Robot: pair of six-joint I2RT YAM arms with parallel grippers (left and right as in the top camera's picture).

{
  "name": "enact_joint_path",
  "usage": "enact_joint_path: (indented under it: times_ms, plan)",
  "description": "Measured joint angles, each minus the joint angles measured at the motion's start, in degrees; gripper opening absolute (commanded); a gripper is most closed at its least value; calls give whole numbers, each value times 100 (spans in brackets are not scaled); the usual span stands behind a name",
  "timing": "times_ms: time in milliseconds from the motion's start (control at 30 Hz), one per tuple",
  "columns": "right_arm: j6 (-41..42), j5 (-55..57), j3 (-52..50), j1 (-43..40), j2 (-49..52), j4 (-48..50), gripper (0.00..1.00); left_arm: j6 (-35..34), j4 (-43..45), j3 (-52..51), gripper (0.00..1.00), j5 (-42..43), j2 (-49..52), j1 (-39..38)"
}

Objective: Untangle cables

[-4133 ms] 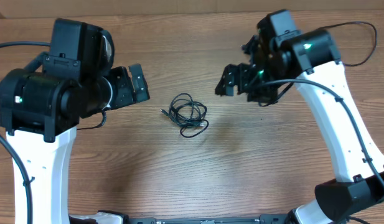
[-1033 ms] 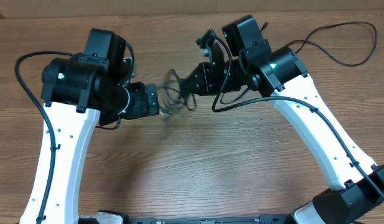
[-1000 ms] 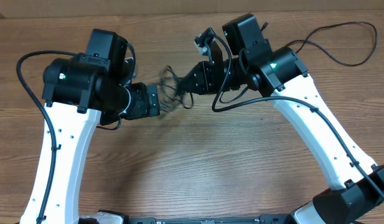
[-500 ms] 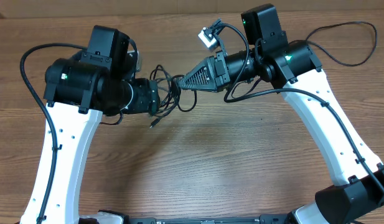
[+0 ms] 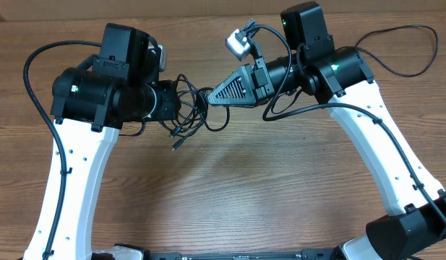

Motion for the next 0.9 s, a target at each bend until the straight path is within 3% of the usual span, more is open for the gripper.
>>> enact_joint_path:
  times_ms: [300,567,733,900]
  plan:
    - [315,332,0,-2,0,0,4,0,35,0,36,0,0,0]
    - [343,361,0,0,0,-2,4,7,55,0,38,2,330,0]
    - [337,385,0,0,0,-17,4,37,52,-4,22,28,603,0]
    - [339,389,0,0,0,-17,4,48,52,-9,22,39,616,0]
